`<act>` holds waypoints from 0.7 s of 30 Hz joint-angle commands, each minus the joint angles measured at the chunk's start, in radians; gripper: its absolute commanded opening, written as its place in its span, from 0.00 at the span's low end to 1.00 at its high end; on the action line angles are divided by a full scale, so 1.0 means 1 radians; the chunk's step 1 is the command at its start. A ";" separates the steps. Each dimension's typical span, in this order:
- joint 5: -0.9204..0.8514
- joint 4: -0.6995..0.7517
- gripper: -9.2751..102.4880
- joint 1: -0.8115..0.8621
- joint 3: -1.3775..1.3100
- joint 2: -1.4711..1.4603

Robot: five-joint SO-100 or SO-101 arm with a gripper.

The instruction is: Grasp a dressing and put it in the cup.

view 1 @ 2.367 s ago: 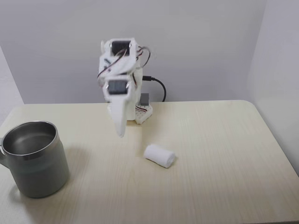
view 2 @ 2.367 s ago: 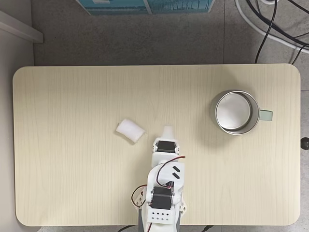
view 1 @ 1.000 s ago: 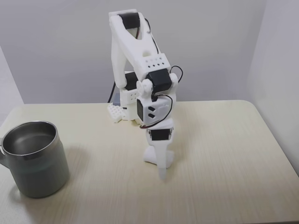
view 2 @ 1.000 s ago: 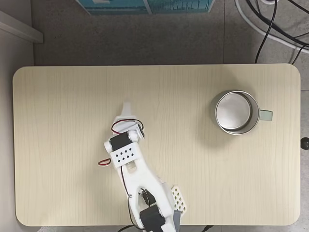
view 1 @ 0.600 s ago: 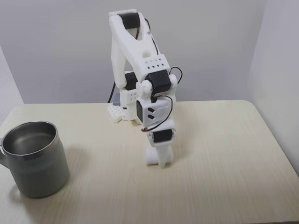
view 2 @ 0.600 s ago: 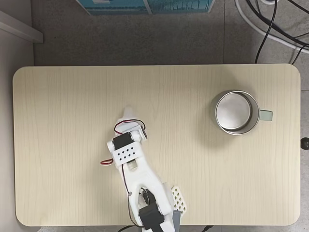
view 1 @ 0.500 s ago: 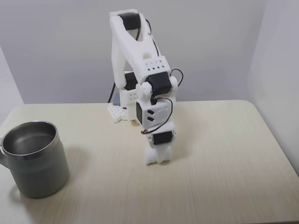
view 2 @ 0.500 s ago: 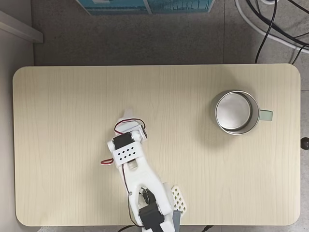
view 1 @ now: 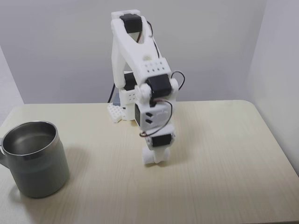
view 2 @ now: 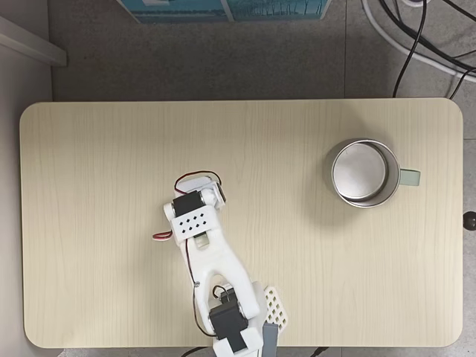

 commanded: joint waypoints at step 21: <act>-0.213 0.535 0.08 0.456 0.675 -0.305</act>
